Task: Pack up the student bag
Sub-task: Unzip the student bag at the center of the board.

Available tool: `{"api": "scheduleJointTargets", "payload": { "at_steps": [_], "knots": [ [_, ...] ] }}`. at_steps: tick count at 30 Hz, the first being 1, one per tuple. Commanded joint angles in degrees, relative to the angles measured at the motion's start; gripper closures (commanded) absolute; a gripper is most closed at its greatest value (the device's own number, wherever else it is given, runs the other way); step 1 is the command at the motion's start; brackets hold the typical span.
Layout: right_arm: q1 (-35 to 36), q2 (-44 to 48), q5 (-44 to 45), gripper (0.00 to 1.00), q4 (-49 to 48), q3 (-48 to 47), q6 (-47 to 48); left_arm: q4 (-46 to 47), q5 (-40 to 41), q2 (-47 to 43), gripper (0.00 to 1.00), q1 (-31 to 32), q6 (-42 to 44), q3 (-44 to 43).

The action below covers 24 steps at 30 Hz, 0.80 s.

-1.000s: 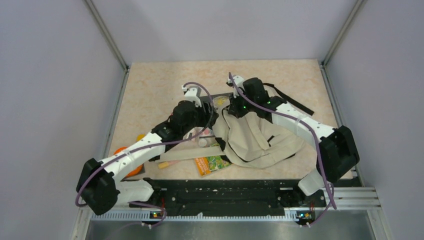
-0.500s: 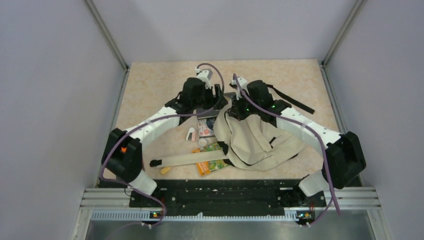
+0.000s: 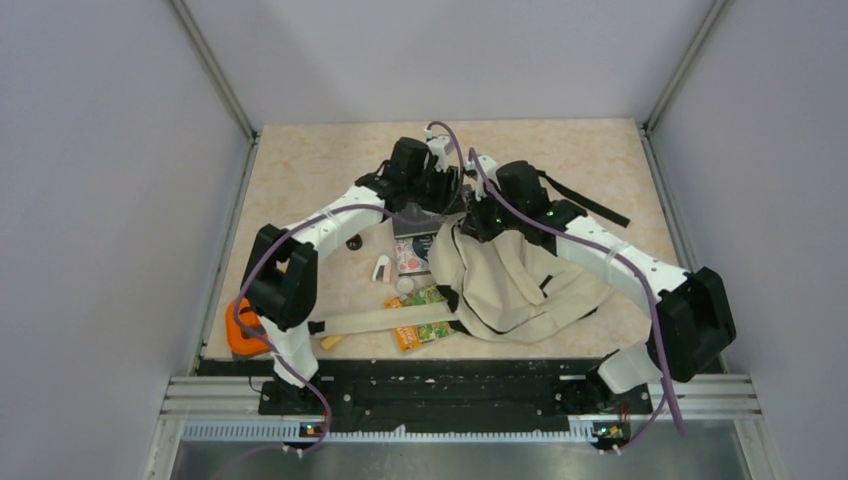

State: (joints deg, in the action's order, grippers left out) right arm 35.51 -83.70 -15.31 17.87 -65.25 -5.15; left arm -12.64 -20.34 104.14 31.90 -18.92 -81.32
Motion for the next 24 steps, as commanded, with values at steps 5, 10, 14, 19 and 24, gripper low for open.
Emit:
{"api": "scheduleJointTargets", "payload": {
  "at_steps": [5,10,14,19,24],
  "knots": [
    [1.46,3.04,-2.20,1.00,1.12,-4.43,1.75,-3.73,-5.30,2.59,0.72,0.23,3.09,-3.15],
    [3.02,2.36,-1.05,1.00,1.26,-7.17,1.80,-1.38,-6.77,1.93,0.95,0.21,1.31,-1.90],
    [5.01,1.83,-0.43,1.00,1.86,-10.01,1.98,2.81,-7.65,0.97,1.00,0.26,-0.92,-0.18],
    [9.77,1.02,1.98,1.00,4.63,-12.49,3.36,6.05,-5.61,0.05,1.00,0.03,-3.11,0.63],
    [12.73,2.21,4.65,1.00,6.62,-10.05,3.41,8.66,-5.49,-0.34,1.00,-1.14,-5.64,0.68]
  ]
}}
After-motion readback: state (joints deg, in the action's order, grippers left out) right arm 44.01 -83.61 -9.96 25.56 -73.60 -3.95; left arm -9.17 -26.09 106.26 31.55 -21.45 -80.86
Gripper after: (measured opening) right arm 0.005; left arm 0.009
